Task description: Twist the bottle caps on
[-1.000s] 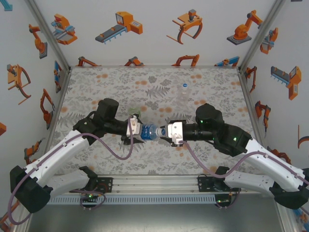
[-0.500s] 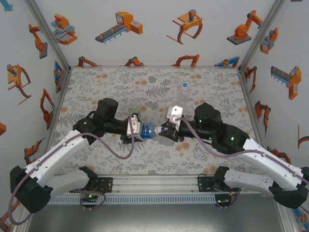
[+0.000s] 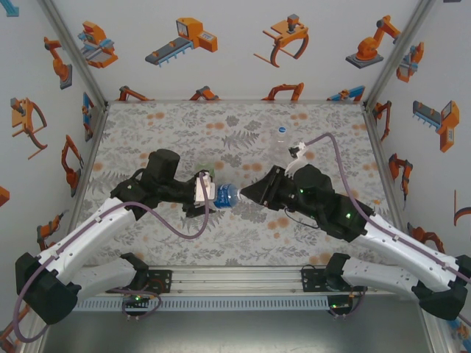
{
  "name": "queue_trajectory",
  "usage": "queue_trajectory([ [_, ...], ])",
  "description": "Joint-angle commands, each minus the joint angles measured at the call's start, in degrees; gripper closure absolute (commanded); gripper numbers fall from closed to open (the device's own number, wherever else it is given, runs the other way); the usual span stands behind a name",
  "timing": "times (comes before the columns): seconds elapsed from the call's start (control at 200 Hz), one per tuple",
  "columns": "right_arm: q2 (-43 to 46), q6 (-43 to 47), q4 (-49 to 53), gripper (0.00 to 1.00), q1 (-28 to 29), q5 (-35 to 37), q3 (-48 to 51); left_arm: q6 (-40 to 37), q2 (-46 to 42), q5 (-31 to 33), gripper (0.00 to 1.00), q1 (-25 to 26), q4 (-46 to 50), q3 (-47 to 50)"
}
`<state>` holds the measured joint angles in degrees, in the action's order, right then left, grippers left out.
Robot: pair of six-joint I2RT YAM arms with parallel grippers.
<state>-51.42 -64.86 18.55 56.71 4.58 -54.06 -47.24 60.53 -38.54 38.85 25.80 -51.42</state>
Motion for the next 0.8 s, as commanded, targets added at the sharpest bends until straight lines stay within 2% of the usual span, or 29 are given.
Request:
queue_trajectory([
  [0.0,-1.64,-9.50,0.31,1.00,0.04,0.45,0.19,0.76,-0.99,-5.57,1.00,0.46,-3.56,-1.57],
  [0.08,-1.50,-8.03,-0.41,1.00,-0.06,0.25,0.02,0.78,-1.14,-5.92,1.00,0.45,-3.53,-1.56],
  [0.195,-1.18,-3.41,-0.61,0.82,-0.02,0.28,-0.93,0.68,-1.60,-5.96,1.00,0.51,-3.56,-1.40],
  [0.335,-0.19,1.57,0.78,0.69,-0.14,0.85,-2.53,0.67,-1.82,-6.08,1.00,0.44,-3.48,-1.41],
  [0.661,0.97,8.93,4.27,0.52,-0.27,0.37,-6.64,0.65,-1.68,-5.95,1.00,0.51,-3.55,-1.45],
  [0.791,1.04,12.82,5.10,0.50,-0.25,0.26,-8.17,0.63,-1.57,-5.93,1.00,0.49,-3.57,-1.40],
])
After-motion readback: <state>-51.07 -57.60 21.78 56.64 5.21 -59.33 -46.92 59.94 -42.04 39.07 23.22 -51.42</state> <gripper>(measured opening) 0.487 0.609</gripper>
